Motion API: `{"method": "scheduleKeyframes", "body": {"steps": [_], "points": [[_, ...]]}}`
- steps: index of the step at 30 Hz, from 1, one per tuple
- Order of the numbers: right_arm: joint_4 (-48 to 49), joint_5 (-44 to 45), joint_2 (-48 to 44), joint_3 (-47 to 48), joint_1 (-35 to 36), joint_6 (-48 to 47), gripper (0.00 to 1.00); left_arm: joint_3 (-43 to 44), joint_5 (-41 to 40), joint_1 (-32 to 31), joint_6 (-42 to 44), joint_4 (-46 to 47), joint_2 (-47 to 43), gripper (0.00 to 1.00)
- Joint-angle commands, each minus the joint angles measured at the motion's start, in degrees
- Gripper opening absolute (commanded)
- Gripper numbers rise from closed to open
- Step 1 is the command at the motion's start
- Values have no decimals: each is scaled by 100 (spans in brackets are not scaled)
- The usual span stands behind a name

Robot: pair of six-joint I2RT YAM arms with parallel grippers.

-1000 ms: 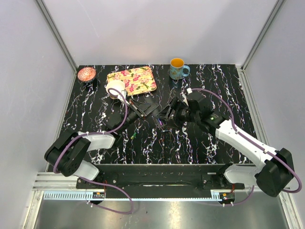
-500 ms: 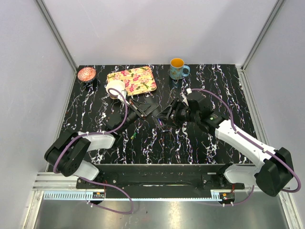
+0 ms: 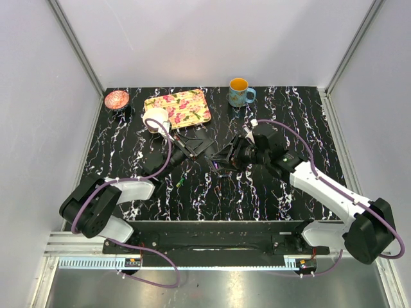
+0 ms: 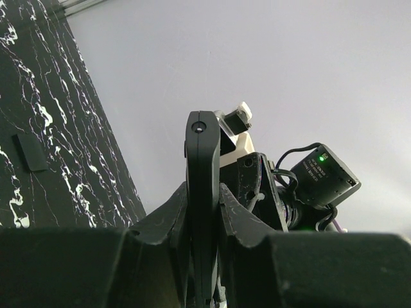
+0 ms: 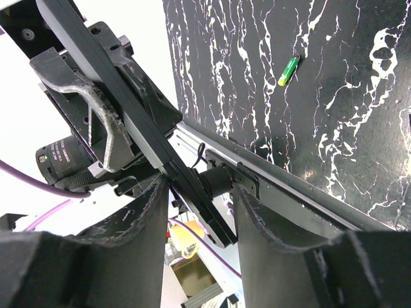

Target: Load the batteries into the remote control

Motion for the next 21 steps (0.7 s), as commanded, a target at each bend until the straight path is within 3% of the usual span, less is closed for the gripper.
{"method": "scheduleKeyframes", "body": {"steps": [1, 11, 18, 21], "points": [[64, -343, 165, 36, -12, -287, 45, 83, 2, -24, 8, 694, -234, 0], [12, -914, 491, 220, -4, -726, 46, 162, 178, -24, -124, 852, -76, 0], [-269, -695, 192, 466, -12, -955, 71, 48, 73, -6, -36, 720, -154, 0], [-567, -599, 34, 747, -12, -1130, 77, 4, 47, 11, 34, 589, -233, 0]]}}
